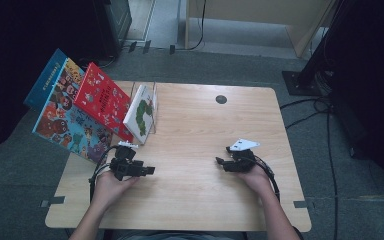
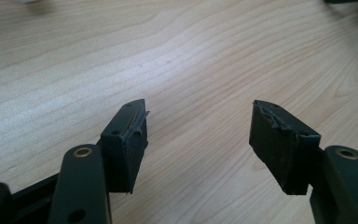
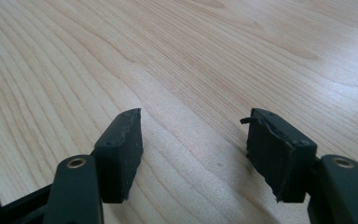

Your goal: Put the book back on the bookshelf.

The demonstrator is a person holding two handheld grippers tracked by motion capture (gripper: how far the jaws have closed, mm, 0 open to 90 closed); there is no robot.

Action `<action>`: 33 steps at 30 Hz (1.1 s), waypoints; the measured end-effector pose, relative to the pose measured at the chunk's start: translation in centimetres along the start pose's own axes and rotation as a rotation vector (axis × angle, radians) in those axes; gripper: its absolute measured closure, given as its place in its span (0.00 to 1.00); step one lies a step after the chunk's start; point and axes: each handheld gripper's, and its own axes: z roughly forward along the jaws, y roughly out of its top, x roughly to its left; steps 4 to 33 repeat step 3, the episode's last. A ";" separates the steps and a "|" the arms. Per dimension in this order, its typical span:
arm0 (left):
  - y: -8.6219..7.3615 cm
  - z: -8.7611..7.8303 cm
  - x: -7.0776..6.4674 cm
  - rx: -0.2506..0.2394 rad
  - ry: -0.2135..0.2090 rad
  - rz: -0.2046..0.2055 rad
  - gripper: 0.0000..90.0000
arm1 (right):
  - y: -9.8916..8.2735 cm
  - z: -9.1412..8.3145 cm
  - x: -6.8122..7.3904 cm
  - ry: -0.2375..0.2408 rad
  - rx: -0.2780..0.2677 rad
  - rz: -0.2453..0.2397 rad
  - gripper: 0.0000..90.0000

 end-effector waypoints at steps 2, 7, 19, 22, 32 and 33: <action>-0.1 0.1 0.0 0.006 0.010 0.015 0.41 | 0.0 0.0 0.0 0.002 0.001 -0.004 0.38; -0.2 0.1 0.1 0.006 0.012 0.017 0.41 | 0.0 0.0 0.0 0.002 0.001 -0.007 0.38; -0.2 0.1 0.1 0.006 0.012 0.017 0.41 | 0.0 0.0 0.0 0.002 0.001 -0.007 0.38; -0.2 0.1 0.1 0.006 0.012 0.017 0.41 | 0.0 0.0 0.0 0.002 0.001 -0.007 0.38; -0.2 0.1 0.1 0.006 0.012 0.017 0.41 | 0.0 0.0 0.0 0.002 0.001 -0.007 0.38; -0.2 0.1 0.1 0.006 0.012 0.017 0.41 | 0.0 0.0 0.0 0.002 0.001 -0.007 0.38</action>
